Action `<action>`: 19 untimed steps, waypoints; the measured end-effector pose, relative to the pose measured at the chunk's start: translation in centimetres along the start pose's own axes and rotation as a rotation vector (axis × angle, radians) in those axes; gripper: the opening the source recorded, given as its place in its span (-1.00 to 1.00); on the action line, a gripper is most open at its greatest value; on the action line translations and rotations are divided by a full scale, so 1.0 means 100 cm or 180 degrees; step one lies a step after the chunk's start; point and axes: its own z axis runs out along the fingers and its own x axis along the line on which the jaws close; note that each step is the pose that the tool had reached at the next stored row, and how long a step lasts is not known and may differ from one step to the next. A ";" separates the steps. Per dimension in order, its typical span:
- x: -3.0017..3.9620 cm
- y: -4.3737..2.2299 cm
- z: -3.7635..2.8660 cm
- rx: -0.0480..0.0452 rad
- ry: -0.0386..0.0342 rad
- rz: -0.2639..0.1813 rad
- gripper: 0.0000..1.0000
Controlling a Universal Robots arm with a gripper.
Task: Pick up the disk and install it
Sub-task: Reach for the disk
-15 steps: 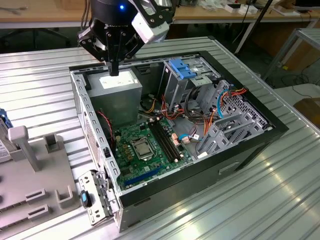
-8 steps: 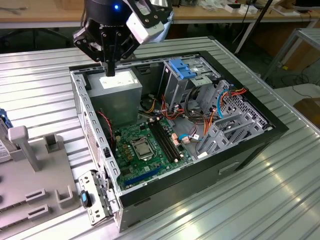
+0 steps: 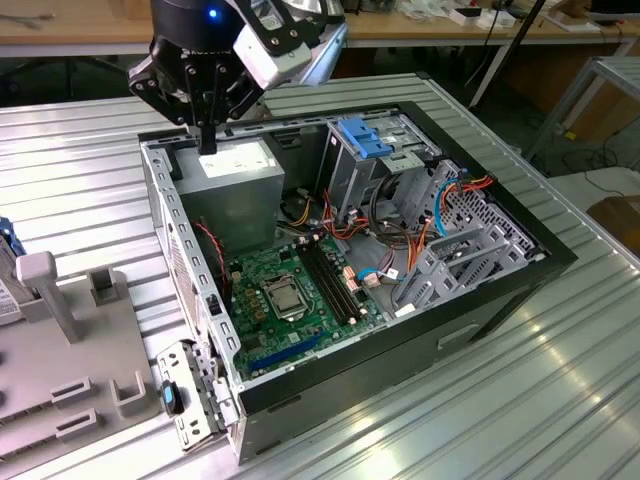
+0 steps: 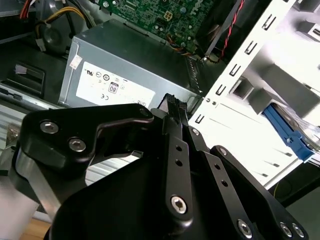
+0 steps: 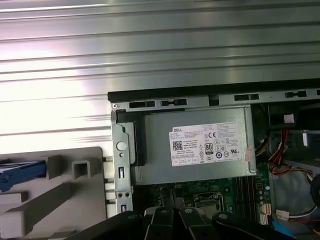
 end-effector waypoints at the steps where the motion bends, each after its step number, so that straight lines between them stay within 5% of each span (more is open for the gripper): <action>1: 0.0018 -0.0001 0.0000 0.0000 0.0000 0.0000 -0.79; 19: 0.0344 -0.0017 -0.0009 0.0000 0.0000 0.0000 -0.79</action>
